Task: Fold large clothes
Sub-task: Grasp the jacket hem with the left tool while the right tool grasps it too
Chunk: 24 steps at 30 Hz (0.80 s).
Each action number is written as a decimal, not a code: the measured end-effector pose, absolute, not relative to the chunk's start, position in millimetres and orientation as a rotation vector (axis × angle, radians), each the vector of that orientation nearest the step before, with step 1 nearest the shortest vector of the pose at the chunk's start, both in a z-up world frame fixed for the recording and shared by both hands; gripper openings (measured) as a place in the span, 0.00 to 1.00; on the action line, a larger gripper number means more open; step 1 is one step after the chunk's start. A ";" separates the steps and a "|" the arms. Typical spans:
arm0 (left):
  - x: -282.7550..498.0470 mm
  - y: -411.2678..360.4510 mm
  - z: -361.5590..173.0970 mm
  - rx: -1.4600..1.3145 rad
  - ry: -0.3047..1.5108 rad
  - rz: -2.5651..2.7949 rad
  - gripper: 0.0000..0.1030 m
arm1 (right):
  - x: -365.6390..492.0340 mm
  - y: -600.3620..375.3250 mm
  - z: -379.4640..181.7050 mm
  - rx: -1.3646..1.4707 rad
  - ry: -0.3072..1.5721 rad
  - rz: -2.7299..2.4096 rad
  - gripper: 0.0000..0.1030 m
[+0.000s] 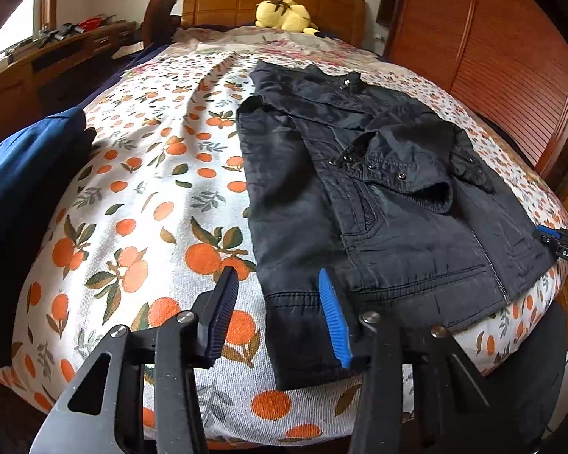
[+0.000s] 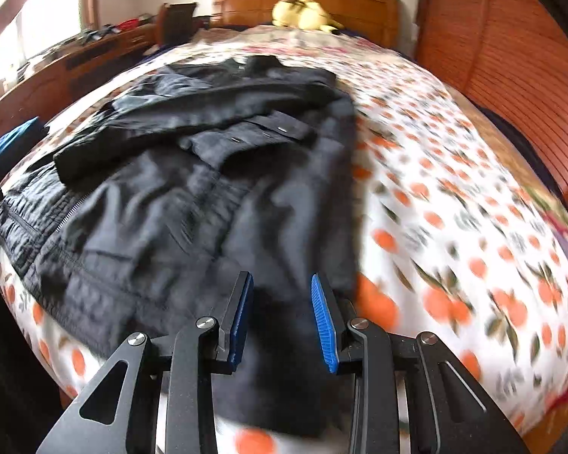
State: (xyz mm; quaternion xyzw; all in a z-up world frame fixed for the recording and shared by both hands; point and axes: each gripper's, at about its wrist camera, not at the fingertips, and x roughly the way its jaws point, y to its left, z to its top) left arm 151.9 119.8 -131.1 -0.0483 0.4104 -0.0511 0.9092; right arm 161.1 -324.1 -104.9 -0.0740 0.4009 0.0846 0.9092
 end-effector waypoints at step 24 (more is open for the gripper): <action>112.6 117.4 -143.7 -0.153 0.819 -0.149 0.26 | 141.3 -335.5 -110.9 -0.071 0.863 0.212 0.48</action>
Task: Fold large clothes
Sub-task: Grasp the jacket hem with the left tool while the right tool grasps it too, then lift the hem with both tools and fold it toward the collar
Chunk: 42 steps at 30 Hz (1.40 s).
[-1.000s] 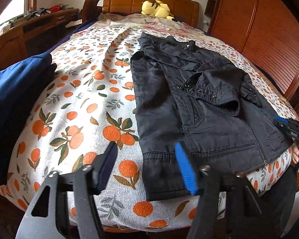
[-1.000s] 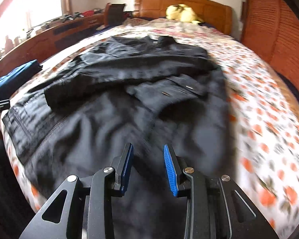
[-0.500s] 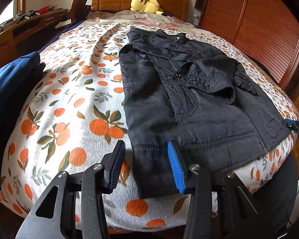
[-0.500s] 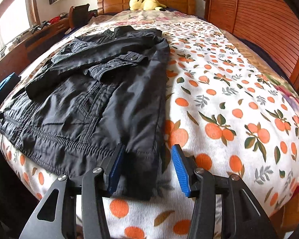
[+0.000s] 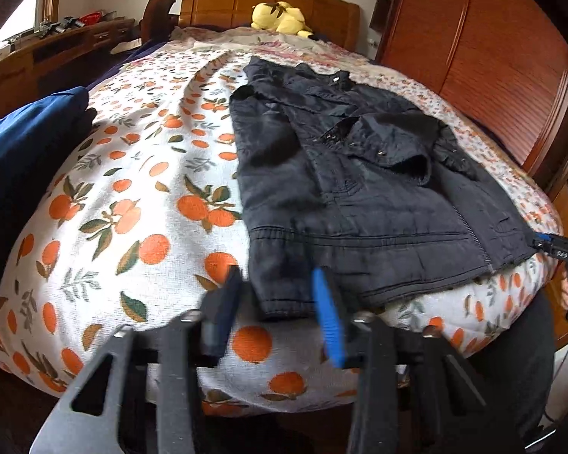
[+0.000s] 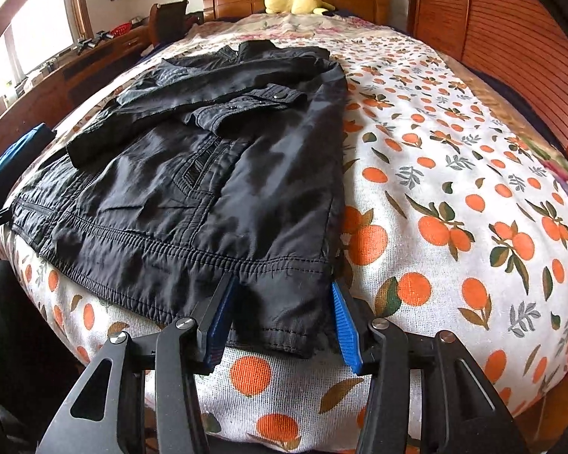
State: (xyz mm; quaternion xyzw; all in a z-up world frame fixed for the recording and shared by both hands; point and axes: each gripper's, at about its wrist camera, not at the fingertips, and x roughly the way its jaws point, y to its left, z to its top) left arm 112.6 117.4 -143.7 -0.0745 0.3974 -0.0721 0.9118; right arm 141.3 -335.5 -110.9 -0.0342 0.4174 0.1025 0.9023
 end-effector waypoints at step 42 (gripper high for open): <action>34.1 106.8 27.5 -0.136 0.447 -0.205 0.05 | 62.9 -359.2 35.8 0.100 0.519 0.426 0.05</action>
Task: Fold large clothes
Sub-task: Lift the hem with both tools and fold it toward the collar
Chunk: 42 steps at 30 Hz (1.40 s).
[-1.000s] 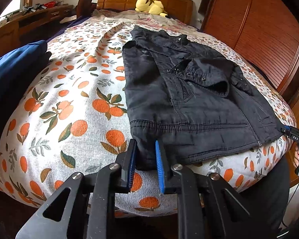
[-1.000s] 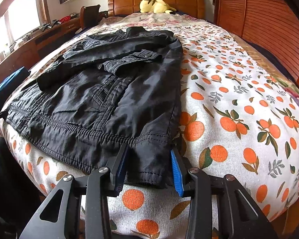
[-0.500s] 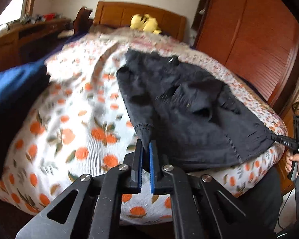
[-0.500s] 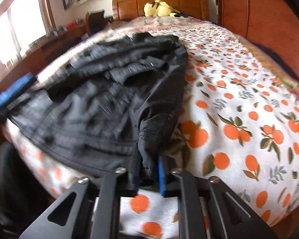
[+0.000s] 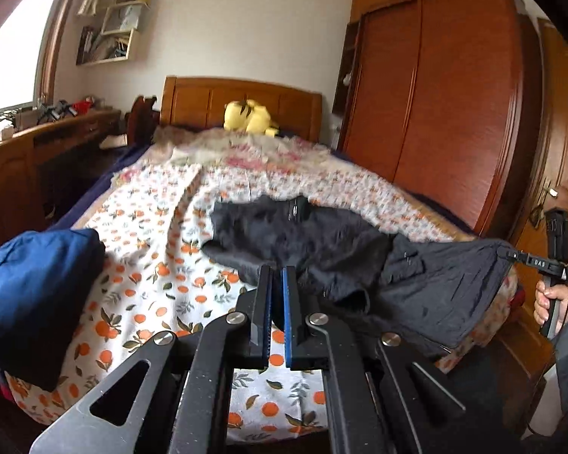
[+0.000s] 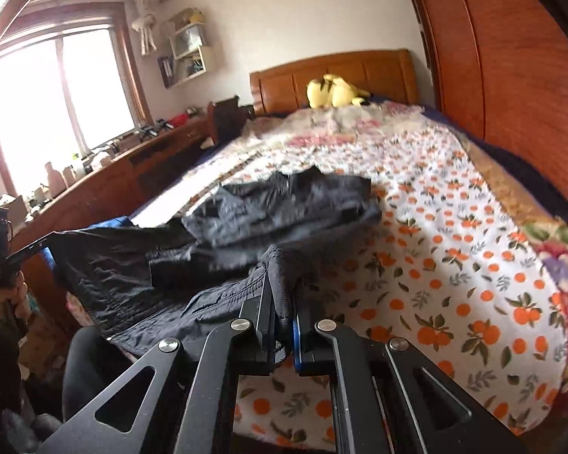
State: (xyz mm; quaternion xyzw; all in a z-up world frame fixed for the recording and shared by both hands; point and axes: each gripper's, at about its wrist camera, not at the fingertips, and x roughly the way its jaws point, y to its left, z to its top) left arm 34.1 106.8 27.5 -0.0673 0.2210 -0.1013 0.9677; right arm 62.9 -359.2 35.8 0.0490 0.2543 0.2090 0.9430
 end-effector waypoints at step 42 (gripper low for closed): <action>189.7 125.5 -20.6 -0.097 0.586 -0.076 0.05 | 217.2 -335.3 -24.8 0.114 0.576 0.391 0.05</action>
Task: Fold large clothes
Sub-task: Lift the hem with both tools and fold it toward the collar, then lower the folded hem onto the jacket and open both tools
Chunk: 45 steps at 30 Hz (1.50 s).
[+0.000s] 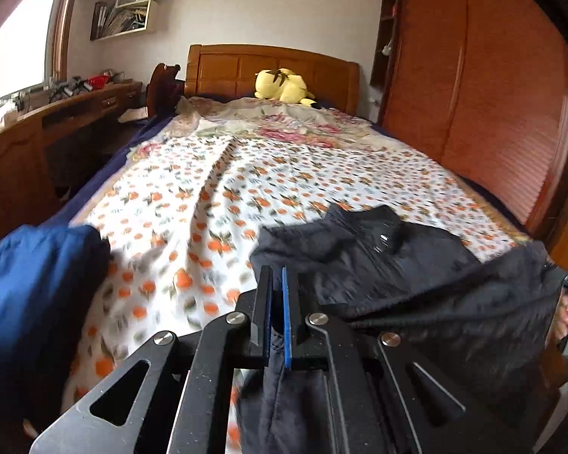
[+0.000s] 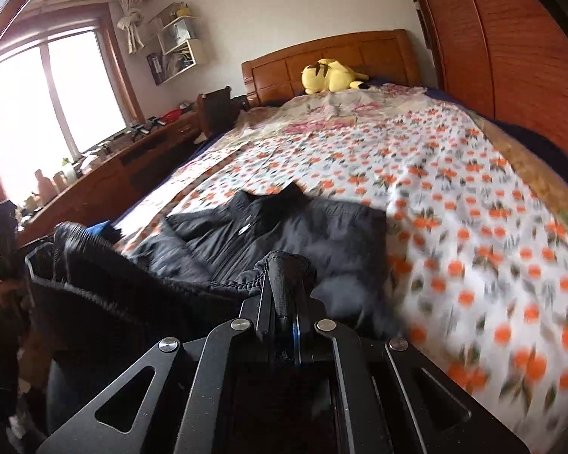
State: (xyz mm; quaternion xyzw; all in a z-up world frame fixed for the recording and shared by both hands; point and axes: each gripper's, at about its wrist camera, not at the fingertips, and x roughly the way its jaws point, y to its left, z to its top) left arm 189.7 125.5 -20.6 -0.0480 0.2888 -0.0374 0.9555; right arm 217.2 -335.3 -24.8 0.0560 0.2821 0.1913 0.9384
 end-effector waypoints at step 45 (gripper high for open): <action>287.8 60.4 -58.3 -0.067 0.616 -0.285 0.77 | 509.0 -257.8 -46.7 -0.075 0.747 0.066 0.48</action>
